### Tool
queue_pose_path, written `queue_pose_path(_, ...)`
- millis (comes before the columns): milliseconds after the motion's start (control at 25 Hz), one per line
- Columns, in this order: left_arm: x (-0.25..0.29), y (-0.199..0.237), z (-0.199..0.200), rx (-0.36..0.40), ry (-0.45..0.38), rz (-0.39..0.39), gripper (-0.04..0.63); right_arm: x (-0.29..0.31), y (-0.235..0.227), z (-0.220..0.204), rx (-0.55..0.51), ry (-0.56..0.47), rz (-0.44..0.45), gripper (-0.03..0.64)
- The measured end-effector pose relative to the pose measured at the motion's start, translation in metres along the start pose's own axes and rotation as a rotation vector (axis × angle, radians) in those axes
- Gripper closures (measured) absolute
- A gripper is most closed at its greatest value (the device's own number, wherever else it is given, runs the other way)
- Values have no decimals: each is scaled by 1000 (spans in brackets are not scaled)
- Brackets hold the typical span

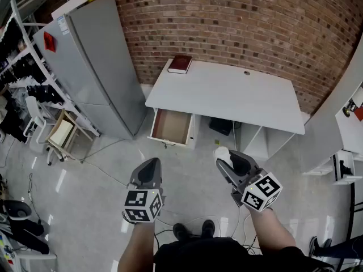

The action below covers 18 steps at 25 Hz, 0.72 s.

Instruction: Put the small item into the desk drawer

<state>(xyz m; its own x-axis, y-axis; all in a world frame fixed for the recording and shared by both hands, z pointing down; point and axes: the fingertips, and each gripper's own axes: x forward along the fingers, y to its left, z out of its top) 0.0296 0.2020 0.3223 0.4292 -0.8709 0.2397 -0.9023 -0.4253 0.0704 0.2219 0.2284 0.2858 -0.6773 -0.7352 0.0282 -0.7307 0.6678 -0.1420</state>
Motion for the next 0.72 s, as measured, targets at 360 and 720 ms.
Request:
queue_pose_path(360,-11,0,-6,-9,8,19,584,-9,2,-2,-8,-7,-3,460)
queue_pose_path(720,-21,17,-8,-23,4,21,584,7,20,2,7,-13,45,459)
